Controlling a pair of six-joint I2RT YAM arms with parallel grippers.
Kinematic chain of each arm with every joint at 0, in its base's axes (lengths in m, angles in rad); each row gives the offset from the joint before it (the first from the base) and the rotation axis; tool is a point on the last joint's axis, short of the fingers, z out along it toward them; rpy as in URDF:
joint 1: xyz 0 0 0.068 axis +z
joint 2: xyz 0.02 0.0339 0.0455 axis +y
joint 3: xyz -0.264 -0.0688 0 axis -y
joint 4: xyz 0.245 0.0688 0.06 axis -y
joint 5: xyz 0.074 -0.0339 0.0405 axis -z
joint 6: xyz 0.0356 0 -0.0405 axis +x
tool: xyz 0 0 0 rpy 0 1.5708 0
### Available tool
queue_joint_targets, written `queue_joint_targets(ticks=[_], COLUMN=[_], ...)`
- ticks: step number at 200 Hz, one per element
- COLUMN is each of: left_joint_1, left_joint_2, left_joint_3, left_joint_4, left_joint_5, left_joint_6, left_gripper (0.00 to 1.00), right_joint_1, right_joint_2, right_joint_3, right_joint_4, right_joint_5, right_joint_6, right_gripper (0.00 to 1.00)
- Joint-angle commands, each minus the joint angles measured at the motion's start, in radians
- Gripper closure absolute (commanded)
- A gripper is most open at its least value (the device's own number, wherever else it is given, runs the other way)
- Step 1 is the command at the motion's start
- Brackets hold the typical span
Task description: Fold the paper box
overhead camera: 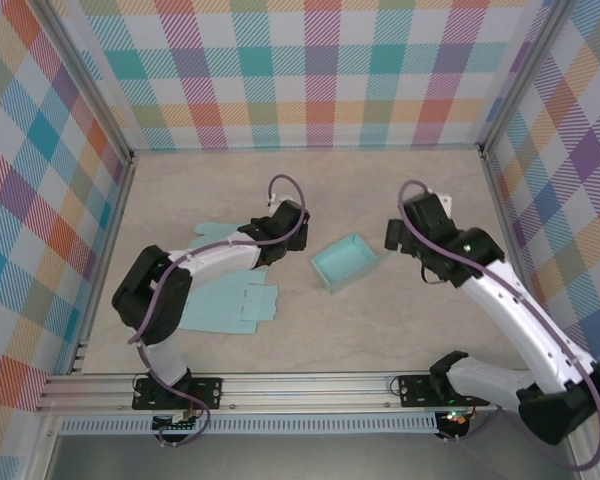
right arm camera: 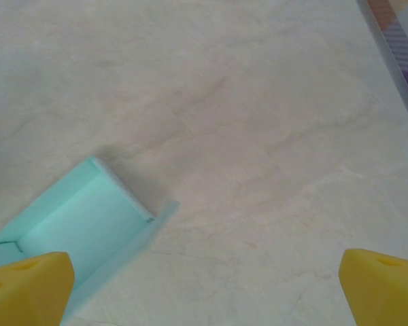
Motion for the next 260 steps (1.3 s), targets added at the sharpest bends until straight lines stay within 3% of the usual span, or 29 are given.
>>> queue_joint_targets(ticks=[1,39,66,97,164,219,260], left_joint_1=[0.005,0.005,0.005,0.003,-0.031,-0.087,-0.186], left_joint_2=[0.069,0.155,0.198,0.206,0.171,0.073,0.047], left_joint_3=[0.067,0.125,0.136,0.106,-0.004,-0.149,-0.215], left_joint_4=[-0.007,-0.031,-0.043,-0.021,0.029,0.125,0.252], left_joint_5=[0.060,0.095,0.129,0.189,0.254,0.298,0.327], left_joint_6=[0.027,0.026,0.023,0.009,-0.038,-0.133,-0.227], left_gripper=[0.12,0.21,0.27,0.37,0.41,0.41,0.41], right_joint_1=[-0.011,-0.015,-0.020,-0.035,-0.086,-0.228,-0.293], right_joint_2=[-0.084,-0.221,-0.257,-0.189,0.104,0.315,0.526], right_joint_3=[-0.125,-0.437,-0.663,-0.763,-0.726,-0.632,-0.464], right_joint_4=[-0.053,0.165,0.467,0.676,0.950,1.082,1.102], right_joint_5=[-0.016,-0.262,-0.416,-0.478,-0.564,-0.729,-0.897], right_joint_6=[0.174,0.293,0.394,0.431,0.375,0.271,0.185], right_gripper=[0.00,0.01,0.15,0.23,0.43,0.49,0.49])
